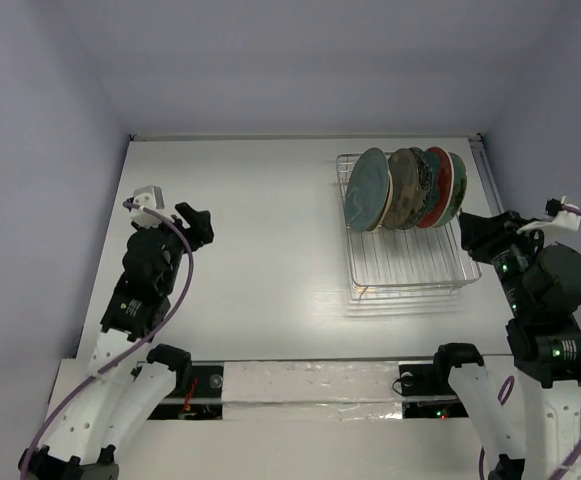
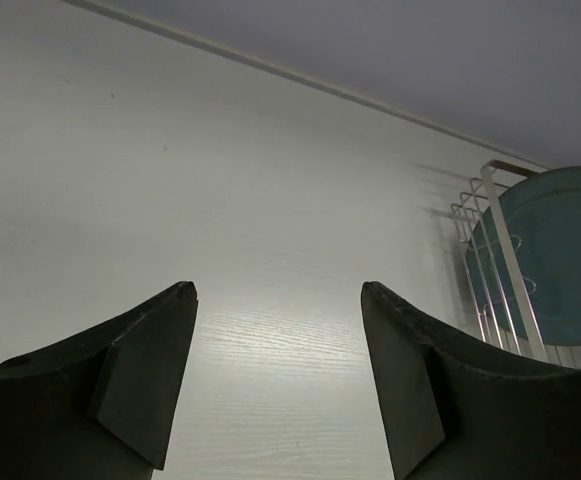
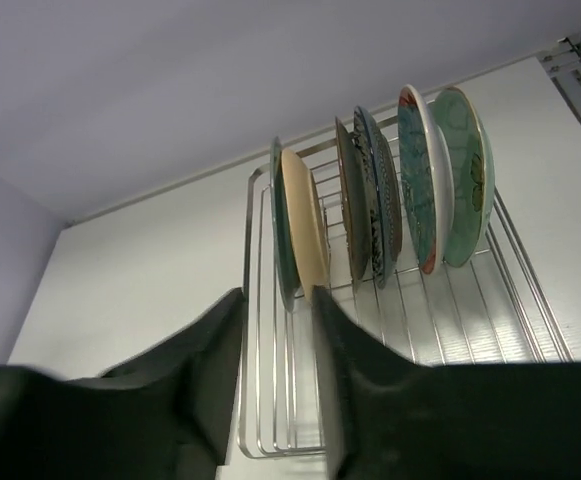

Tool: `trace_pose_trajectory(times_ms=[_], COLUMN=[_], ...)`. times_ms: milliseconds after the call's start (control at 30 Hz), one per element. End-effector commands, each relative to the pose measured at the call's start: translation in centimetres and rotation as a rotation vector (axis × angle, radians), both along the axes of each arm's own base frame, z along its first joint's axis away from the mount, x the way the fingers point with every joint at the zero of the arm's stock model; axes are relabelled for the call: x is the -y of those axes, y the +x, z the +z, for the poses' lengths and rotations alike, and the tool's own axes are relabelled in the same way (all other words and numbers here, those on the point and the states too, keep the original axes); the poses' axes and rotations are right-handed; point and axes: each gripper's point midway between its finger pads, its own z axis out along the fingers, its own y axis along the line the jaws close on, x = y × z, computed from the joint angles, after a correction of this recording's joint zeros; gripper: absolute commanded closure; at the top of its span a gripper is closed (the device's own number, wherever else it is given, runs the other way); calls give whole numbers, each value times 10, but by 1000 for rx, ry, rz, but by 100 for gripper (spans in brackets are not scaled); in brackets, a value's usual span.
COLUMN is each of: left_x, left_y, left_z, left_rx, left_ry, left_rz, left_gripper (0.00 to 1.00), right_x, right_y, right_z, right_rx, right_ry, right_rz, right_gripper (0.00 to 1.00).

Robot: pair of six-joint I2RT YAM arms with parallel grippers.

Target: Unload the plates from the dish rack

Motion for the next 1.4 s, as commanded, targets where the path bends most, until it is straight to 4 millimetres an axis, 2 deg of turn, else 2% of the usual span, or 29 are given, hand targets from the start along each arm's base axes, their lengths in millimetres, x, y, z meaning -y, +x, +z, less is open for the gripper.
trace_pose_trajectory(times_ms=[0,33,100,133,200,233,300,333,500,533,600,667,700,733,767,800,833,867,933,1000,1100,1167,1233,1367], left_x=[-1,-2,-4,-4,-6,-6,-6,-6,-5,-5,-5,-5,-5,-5,-5,-5,-5,-5,-5,-6,-6,-6,-6,-6], left_y=[-7,-11,-15,-17,-22,-24,-26,-26,-23,-22,-22,-22,-22,-22,-22,-22,-22,-22,-23,-24,-24,-25,-25,-26], left_z=[23,25,22,21,21,16,12,13,4,4,5,4,6,5,5,4,4,4,4,5,6,6,7,7], left_rx=[66,72,57,55,67,67,67,70,39,38,41,44,49,48,47,44,44,45,45,50,51,53,55,58], left_ry=[-14,-13,-3,-3,-6,-9,-29,-31,-22,-20,-19,-20,-21,-22,-21,-19,-17,-19,-19,-21,-21,-20,-21,-22], left_rz=[-9,-10,-10,-10,-10,-10,-7,-7,-7,-7,-7,-7,-8,-7,-7,-8,-8,-8,-8,-8,-8,-8,-8,-8], left_gripper=[36,37,39,42,52,69,87,100,100,100,99,90,87,77,73,69,63,61,57,56,55,54,54,53], right_x=[-5,-4,-4,-4,-5,-4,-1,-1,-4,-5,-18,-25,-40,-43,-46,-54,-56,-59,-61,-66,-71,-77,-76,-86], right_y=[3,5,7,8,13,14,21,24,53,65,75,93,96,103,119,125,133,146,159,175,190,204,210,219], right_z=[18,16,17,16,17,16,20,19,6,-4,-11,-17,-20,-23,-30,-33,-35,-45,-45,-58,-64,-80,-84,-90], right_rx=[52,39,31,20,11,1,-19,-32,-98,-132,-157,-183,-196,-213,-246,-262,-269,-296,-302,-331,-356,-400,-413,-428], right_ry=[-24,-29,-40,-45,-65,-74,-89,-90,-84,-81,-79,-86,-99,-114,-138,-150,-158,-171,-180,-202,-218,-238,-246,-261], right_rz=[33,32,32,36,41,41,24,24,41,45,91,88,124,115,99,117,117,120,115,120,130,138,123,139], right_gripper=[68,84,97,100,100,100,100,100,100,100,100,100,100,92,86,80,70,66,63,63,64,67,71,75])
